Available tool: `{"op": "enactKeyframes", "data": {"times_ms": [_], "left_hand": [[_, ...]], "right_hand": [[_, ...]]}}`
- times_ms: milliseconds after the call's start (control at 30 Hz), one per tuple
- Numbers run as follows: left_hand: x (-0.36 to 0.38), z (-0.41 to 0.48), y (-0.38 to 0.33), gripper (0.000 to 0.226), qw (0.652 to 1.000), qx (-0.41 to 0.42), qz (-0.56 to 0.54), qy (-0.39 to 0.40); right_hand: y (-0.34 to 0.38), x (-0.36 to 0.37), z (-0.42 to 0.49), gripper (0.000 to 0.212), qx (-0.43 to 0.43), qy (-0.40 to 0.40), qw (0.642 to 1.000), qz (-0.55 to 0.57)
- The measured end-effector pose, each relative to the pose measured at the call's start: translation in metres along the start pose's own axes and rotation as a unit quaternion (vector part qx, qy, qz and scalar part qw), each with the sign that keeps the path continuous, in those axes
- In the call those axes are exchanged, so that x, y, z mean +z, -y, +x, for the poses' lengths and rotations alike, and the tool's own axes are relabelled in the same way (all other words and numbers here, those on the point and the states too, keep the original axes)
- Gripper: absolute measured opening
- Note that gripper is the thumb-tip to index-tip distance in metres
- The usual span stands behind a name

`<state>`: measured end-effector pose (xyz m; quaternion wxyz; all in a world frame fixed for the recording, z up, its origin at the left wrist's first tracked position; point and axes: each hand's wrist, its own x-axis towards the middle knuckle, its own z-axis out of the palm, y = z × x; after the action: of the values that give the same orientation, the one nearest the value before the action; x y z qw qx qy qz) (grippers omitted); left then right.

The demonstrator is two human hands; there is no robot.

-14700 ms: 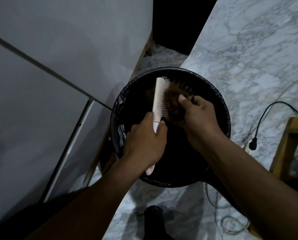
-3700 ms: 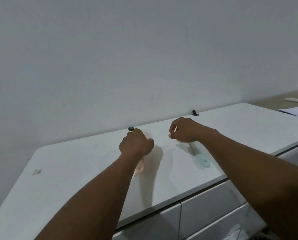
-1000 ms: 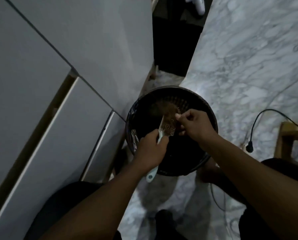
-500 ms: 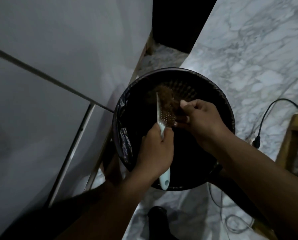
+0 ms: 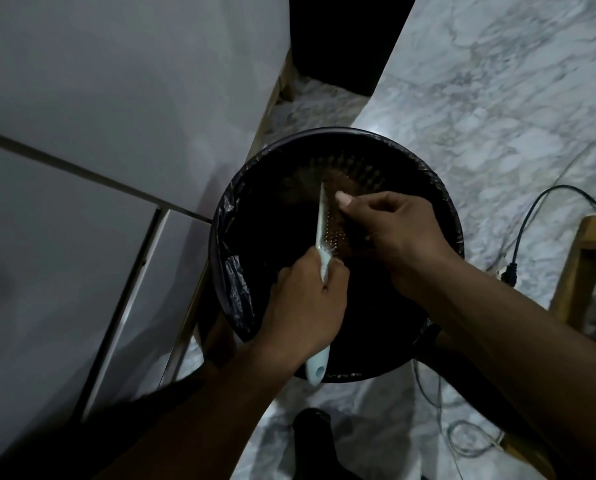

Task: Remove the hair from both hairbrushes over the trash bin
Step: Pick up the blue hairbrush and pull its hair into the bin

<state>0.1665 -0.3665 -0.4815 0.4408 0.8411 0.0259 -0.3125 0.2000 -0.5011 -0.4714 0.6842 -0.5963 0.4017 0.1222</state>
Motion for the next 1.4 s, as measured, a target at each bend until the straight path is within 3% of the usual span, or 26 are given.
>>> {"op": "enactKeyframes", "data": {"times_ms": [67,233,500,600,633,733,767,867,1100,1267,1400], "left_hand": [[0.0,0.001,0.0,0.033,1.0,-0.01,-0.01,0.002],[-0.001,0.005,0.0,0.033,1.0,-0.011,-0.002,0.003],[-0.004,0.009,0.004,0.032,0.999,0.001,0.036,-0.017],[-0.004,0.004,0.002,0.028,0.994,0.012,0.105,-0.002],[-0.003,0.002,0.001,0.028,0.993,0.014,0.118,0.001],[-0.003,0.002,-0.001,0.028,0.993,0.015,0.115,0.001],[-0.003,0.004,-0.001,0.03,0.994,0.012,0.105,-0.001],[-0.005,0.009,-0.001,0.036,0.998,-0.004,0.062,-0.014],[-0.011,0.014,0.0,0.038,0.999,-0.02,0.033,-0.03],[-0.007,0.008,0.001,0.032,0.994,0.017,0.107,-0.008],[-0.008,0.011,0.0,0.032,0.995,0.022,0.1,-0.016]], "right_hand": [[-0.002,-0.001,0.003,0.021,-0.021,-0.01,1.0,-0.009],[-0.007,0.001,0.005,0.021,-0.038,-0.035,0.999,0.006],[-0.005,0.002,0.009,0.02,0.055,-0.024,0.994,0.088],[0.0,-0.003,0.011,0.051,0.021,0.002,0.999,0.037],[0.0,-0.003,0.01,0.05,-0.008,0.0,1.0,-0.003],[-0.006,-0.003,0.01,0.011,-0.079,-0.039,0.994,-0.064],[-0.007,-0.002,0.011,0.014,-0.084,-0.05,0.994,-0.058],[-0.006,0.0,0.01,0.022,-0.046,-0.048,0.997,0.034],[0.0,0.004,0.012,0.018,0.093,-0.032,0.974,0.206],[-0.006,-0.002,0.013,0.039,-0.038,0.02,0.999,-0.012],[-0.012,0.0,0.015,0.005,-0.067,-0.023,0.997,0.008]]}}
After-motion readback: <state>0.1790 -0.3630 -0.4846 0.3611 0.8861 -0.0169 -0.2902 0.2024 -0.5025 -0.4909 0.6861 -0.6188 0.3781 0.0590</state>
